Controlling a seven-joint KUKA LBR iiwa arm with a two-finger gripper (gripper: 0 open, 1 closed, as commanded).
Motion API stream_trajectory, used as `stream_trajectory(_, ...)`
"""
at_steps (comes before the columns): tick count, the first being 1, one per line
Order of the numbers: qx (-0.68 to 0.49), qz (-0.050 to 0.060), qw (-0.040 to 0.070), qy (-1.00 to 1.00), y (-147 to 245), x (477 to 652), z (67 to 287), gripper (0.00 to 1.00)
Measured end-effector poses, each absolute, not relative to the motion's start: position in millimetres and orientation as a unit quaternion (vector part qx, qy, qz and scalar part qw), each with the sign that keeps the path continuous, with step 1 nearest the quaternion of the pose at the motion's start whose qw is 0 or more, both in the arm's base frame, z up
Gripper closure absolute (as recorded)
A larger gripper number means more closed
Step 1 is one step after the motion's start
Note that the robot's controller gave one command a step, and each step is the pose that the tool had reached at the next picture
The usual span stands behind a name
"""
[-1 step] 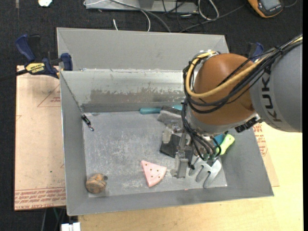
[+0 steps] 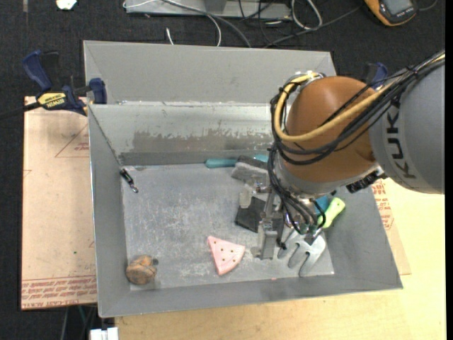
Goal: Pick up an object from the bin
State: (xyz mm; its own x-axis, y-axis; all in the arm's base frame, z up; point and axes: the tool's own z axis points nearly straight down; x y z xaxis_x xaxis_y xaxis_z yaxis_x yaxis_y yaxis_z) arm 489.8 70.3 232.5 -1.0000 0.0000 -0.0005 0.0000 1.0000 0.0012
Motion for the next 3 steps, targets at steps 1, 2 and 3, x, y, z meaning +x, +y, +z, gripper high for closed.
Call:
stream_trajectory(1, 0.008, 0.002, 0.005, 1.000, 67.5, 500.6, 212.1, 0.00)
stream_trajectory(2, -0.044, 0.001, 0.000, 0.999, 70.9, 494.3, 205.3, 0.00)
stream_trajectory(3, -0.057, 0.001, 0.004, 0.998, 69.8, 497.4, 223.8, 0.00)
